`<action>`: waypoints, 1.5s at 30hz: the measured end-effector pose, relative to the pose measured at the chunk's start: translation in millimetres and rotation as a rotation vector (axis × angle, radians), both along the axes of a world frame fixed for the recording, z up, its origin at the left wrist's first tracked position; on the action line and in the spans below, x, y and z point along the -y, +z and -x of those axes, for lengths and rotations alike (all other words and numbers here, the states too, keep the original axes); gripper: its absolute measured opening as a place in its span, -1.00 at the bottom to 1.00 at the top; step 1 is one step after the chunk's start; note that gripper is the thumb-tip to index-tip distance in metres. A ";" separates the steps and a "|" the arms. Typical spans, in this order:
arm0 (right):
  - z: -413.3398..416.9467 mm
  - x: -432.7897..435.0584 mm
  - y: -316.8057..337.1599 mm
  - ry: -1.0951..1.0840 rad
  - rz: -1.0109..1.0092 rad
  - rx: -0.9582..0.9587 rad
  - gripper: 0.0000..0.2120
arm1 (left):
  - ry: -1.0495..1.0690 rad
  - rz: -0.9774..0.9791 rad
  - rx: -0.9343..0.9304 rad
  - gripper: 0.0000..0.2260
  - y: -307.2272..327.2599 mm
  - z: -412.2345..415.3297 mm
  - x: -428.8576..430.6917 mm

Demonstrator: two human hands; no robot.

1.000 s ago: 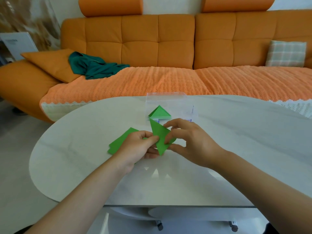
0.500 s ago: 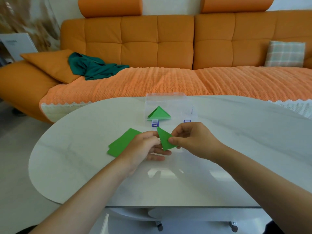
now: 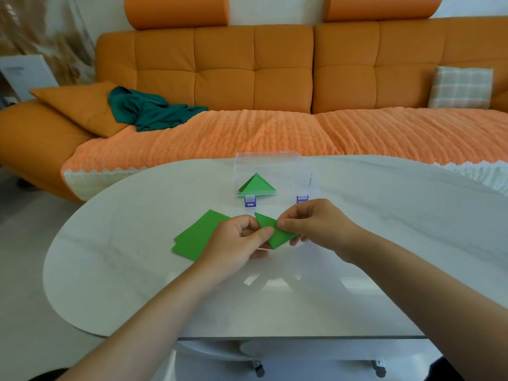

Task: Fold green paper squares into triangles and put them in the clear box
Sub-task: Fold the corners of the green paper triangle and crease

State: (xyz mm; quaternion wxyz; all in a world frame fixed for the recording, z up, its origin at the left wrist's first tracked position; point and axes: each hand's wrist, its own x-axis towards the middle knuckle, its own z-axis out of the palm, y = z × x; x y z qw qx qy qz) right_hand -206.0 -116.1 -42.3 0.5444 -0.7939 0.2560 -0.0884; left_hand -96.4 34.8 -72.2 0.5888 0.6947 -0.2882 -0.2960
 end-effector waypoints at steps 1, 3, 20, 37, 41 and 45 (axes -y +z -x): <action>0.2 1.3 0.2 0.005 0.004 -0.009 -0.92 | 0.002 0.008 0.045 -0.83 1.1 -1.6 -0.6; 0.8 3.6 0.5 0.016 0.008 -0.028 -0.93 | 0.001 0.053 0.117 -0.78 3.7 -5.5 -2.0; -0.5 9.8 -7.6 0.142 0.316 -0.217 -0.92 | -0.027 -0.226 0.365 -0.95 -2.4 -13.9 -4.1; -8.6 -2.8 -22.4 0.190 0.707 -0.300 -0.92 | -0.214 -0.170 1.030 -0.81 -17.1 -15.3 1.8; -8.0 -3.6 -23.7 0.160 0.619 -0.259 -0.97 | -0.358 -0.118 1.082 -0.74 -23.4 -13.6 -3.6; -5.1 -2.5 -25.2 0.159 0.574 -0.230 -0.97 | -0.380 -0.124 1.141 -0.71 -24.8 -10.1 -11.7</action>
